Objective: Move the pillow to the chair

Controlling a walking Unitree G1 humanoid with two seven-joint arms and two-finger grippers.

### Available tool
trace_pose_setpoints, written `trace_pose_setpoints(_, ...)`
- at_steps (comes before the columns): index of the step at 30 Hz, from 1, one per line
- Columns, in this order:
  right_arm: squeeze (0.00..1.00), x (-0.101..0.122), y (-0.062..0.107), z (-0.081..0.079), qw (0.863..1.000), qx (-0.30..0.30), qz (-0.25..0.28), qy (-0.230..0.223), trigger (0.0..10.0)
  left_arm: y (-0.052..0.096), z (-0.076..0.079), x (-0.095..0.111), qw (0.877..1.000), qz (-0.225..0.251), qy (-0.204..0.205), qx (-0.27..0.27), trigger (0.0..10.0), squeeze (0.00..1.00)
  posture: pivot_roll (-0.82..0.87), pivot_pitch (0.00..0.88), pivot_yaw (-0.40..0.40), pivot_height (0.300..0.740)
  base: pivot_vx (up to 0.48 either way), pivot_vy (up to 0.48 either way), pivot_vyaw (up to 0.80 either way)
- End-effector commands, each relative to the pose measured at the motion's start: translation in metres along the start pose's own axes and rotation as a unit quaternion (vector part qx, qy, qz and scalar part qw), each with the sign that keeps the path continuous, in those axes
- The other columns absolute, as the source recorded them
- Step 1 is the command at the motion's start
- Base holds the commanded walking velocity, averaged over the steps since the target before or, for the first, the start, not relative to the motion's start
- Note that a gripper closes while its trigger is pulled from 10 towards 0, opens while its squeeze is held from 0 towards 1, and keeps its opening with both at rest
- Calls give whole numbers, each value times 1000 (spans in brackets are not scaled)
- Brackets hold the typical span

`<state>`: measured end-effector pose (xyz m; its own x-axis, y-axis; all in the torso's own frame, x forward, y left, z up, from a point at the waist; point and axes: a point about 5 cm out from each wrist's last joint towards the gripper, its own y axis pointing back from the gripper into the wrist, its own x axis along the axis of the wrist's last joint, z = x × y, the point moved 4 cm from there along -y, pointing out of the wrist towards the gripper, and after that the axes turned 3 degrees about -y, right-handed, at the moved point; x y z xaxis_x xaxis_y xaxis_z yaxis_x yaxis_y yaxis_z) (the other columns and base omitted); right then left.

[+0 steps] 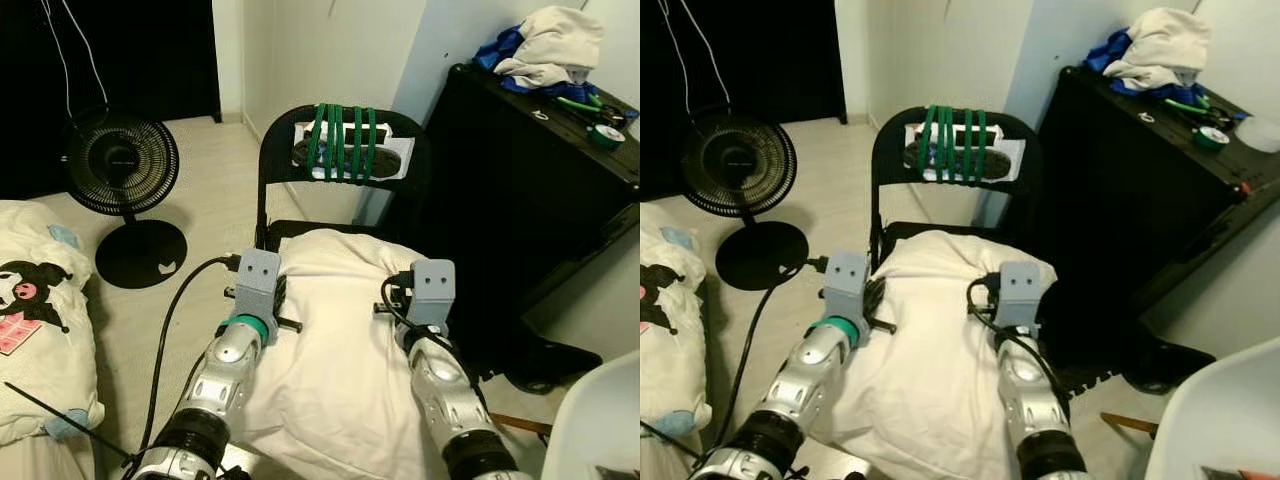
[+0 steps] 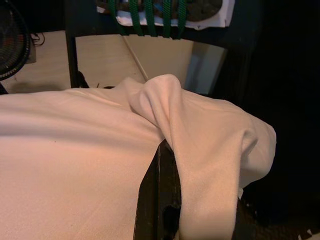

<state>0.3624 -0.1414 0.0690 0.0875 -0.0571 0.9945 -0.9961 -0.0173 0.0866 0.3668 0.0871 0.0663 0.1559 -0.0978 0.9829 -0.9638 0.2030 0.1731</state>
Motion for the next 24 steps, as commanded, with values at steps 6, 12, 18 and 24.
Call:
trace_pose_setpoints(6, 0, 7, -3, 4, 1000, -9, 12, -1, 10000, 0, -11, 8, 1000, 17, 1, 22, 10000, 0, -70, 9, -68, 740, 0, 0, 0)
trace_pose_setpoints(12, 0, 7, -3, 4, 1000, -13, 15, -5, 10000, -2, -10, 11, 1000, 19, -1, 18, 10000, 0, -75, 4, -57, 740, 0, 0, 0)
trace_pose_setpoints(18, 0, 6, -2, 8, 1000, -18, 15, -4, 10000, -3, -7, 12, 1000, 20, 2, 10, 10000, 0, -78, 2, -52, 740, 0, 0, 0)
trace_pose_setpoints(24, 0, 6, -2, 10, 1000, -21, 15, -3, 10000, -4, -3, 14, 1000, 23, 4, 3, 10000, 0, -70, 0, -46, 740, 0, 0, 0)
